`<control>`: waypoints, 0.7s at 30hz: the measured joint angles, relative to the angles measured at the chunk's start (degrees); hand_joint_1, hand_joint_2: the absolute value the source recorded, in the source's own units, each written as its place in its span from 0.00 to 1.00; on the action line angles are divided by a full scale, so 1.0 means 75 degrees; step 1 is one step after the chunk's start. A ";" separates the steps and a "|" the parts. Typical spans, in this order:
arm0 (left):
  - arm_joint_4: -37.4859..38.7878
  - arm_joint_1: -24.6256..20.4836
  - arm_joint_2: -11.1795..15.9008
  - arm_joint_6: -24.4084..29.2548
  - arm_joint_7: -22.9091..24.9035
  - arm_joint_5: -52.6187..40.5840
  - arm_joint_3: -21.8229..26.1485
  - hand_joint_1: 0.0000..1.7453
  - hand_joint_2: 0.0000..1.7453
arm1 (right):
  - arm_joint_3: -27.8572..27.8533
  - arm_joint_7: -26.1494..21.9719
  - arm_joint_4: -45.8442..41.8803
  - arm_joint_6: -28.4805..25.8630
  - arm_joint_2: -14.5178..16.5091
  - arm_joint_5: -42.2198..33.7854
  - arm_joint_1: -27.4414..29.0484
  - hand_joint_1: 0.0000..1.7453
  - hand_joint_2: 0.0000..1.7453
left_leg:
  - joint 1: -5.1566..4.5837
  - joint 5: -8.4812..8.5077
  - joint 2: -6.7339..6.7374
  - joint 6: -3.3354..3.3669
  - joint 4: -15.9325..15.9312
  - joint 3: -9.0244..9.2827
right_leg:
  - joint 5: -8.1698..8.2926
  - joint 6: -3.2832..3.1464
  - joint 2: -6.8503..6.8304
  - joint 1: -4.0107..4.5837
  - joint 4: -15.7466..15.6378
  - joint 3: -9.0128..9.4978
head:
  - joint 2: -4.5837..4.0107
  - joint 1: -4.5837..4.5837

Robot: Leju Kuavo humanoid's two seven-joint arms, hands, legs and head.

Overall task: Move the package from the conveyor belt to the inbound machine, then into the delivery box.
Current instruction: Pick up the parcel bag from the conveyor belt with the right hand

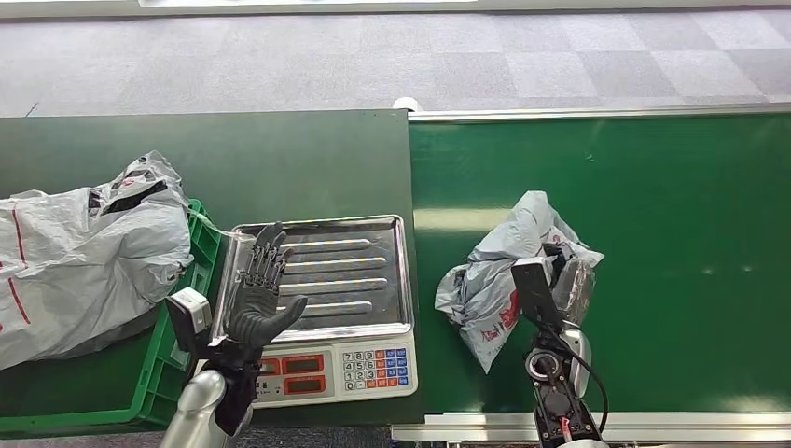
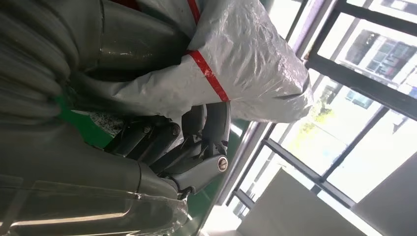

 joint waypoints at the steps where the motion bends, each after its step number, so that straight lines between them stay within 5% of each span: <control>1: 0.0000 -0.0017 -0.0007 0.0004 -0.0003 0.0000 0.0000 0.00 1.00 | -0.0036 -0.0033 -0.0213 -0.0025 -0.0004 -0.0042 0.0043 1.00 1.00 | 0.0000 -0.0001 0.0010 0.0000 0.0000 0.0001 | 0.0000 0.0000 0.0009 0.0000 0.0000 -0.0002 | 0.0000 -0.0001; 11: 0.0000 -0.0141 -0.0096 0.0692 -0.0772 -0.0112 -0.0006 0.00 1.00 | 0.0073 -0.0707 -0.2611 -0.0339 -0.0007 -0.0074 0.0614 1.00 1.00 | 0.0002 -0.0001 0.0030 0.0000 -0.0005 0.0002 | 0.0000 -0.0001 0.0027 0.0003 0.0003 -0.0005 | 0.0000 0.0001; 21: -0.0084 -0.0208 -0.0086 0.1413 -0.1209 -0.0062 -0.0003 0.00 1.00 | 0.1987 -0.0420 -0.2497 -0.0395 -0.0058 0.1390 -0.0347 1.00 1.00 | 0.0002 0.0004 0.0037 -0.0003 -0.0005 0.0007 | 0.0003 -0.0002 0.0036 0.0003 0.0005 -0.0001 | 0.0000 -0.0001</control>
